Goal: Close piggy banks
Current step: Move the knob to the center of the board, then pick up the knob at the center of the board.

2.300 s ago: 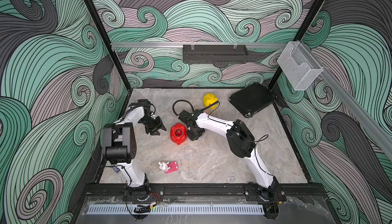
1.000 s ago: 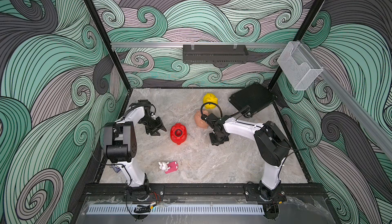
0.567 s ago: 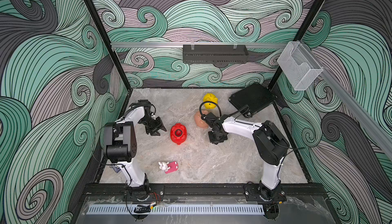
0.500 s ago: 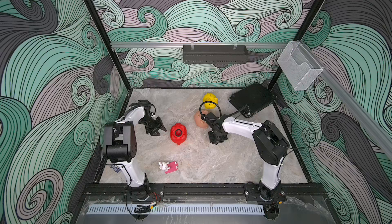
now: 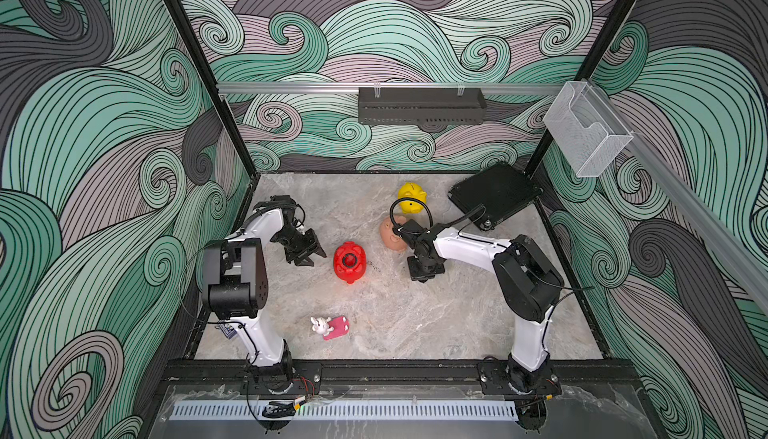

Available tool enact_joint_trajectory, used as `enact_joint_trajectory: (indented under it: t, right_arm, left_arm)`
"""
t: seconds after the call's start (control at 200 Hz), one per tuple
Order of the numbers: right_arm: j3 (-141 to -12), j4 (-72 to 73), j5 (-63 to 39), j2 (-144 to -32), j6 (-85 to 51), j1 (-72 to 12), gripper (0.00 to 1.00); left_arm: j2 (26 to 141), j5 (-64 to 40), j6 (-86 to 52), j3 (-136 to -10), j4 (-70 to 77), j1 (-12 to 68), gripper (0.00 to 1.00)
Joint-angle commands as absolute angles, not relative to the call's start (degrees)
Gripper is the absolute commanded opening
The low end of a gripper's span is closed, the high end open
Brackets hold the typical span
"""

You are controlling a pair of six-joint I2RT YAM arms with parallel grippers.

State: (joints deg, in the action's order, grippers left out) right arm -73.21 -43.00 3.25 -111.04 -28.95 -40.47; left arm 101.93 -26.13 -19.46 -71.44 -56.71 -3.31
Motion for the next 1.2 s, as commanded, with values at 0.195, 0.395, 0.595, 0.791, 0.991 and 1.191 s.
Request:
enact_joint_trajectory:
  t: [0.195, 0.395, 0.595, 0.791, 0.991, 1.191]
  right_arm:
    - [-73.65, -41.57, 4.77, -111.46, -26.05, -40.17, 0.0]
    - [-75.37, -43.67, 5.23, -108.32, -24.34, -40.17, 0.0]
    - [-79.44, -46.97, 5.17, -104.37, -21.86, -40.74, 0.0]
    - [-85.41, -50.17, 5.12, -101.51, -20.43, -42.68, 0.0]
    - [-92.89, -50.89, 1.93, -102.32, -18.21, -45.78, 0.0]
    - [-103.31, -55.51, 2.68, -106.72, -28.12, -48.87, 0.0]
  left_arm:
    - [100.93, -26.28, -19.1, -71.39, -57.13, -3.65, 0.47]
    - [99.89, -26.71, -19.55, -70.49, -56.5, -3.68, 0.47]
    - [98.2, -27.31, -19.85, -70.66, -56.68, -3.76, 0.47]
    - [95.41, -28.62, -20.52, -69.31, -55.83, -3.77, 0.47]
    - [93.45, -30.51, -21.04, -68.75, -55.13, -3.78, 0.47]
    - [92.32, -31.46, -22.05, -67.79, -53.84, -3.78, 0.47]
